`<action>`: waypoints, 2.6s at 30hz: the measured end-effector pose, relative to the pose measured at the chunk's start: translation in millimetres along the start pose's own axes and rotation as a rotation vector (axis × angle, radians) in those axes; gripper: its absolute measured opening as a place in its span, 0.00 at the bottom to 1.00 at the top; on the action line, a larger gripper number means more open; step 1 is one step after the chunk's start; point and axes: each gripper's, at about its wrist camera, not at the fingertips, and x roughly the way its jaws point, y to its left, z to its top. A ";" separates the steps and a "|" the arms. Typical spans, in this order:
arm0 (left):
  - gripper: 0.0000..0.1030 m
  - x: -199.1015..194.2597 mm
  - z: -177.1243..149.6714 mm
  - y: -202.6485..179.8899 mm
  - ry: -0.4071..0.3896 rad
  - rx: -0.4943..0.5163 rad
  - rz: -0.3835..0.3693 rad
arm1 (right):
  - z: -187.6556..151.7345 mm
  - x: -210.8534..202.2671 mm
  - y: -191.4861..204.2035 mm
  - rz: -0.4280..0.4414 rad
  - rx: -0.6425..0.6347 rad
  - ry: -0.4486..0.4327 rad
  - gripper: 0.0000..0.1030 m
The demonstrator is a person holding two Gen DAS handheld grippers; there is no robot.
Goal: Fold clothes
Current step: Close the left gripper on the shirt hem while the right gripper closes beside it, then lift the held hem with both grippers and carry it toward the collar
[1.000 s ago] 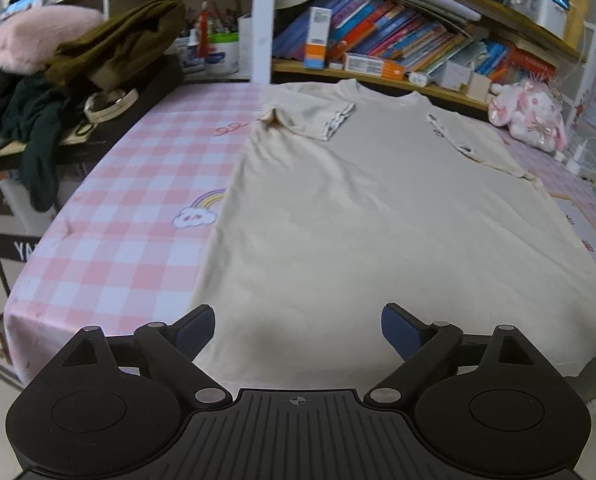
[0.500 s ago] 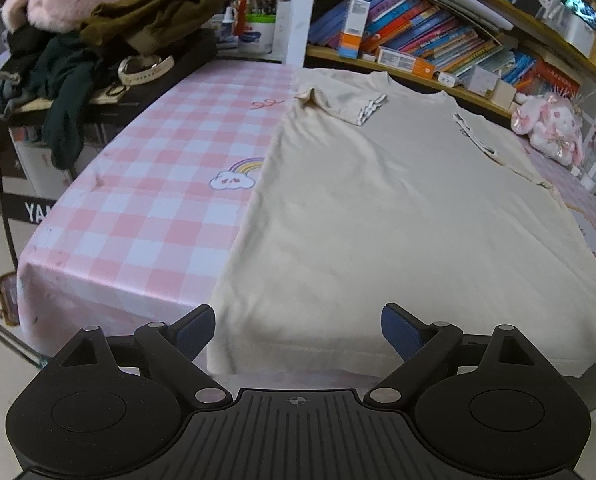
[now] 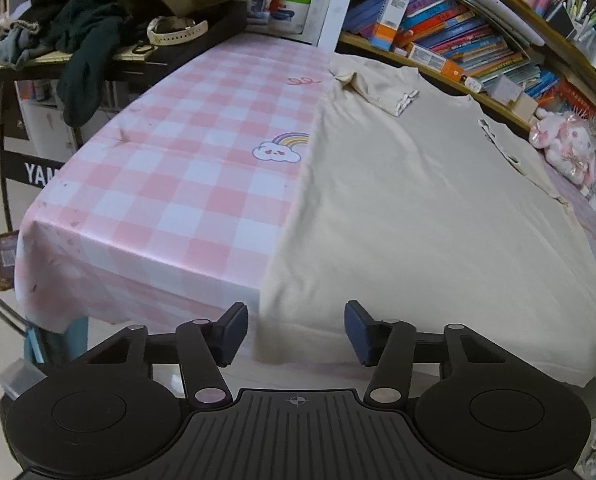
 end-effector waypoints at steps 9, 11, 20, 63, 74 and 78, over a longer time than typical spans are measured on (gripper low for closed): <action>0.42 15.2 9.0 25.7 0.071 -0.003 -0.131 | 15.6 6.8 -34.0 0.134 -0.118 0.067 0.91; 0.42 17.3 10.2 30.1 0.086 -0.016 -0.156 | 20.0 10.6 -47.7 0.118 -0.137 0.096 0.84; 0.41 24.3 11.9 45.3 0.120 -0.086 -0.244 | 35.8 47.9 -108.7 0.093 -0.114 0.263 0.51; 0.02 6.9 8.1 42.8 0.240 -0.045 -0.315 | 49.8 51.3 -145.5 0.222 -0.034 0.387 0.04; 0.02 -11.2 -23.1 58.7 0.353 -0.070 -0.369 | 16.7 8.4 -155.0 0.211 0.018 0.475 0.03; 0.02 -15.7 -33.0 65.1 0.381 -0.093 -0.399 | 3.3 -1.9 -157.8 0.210 0.023 0.537 0.03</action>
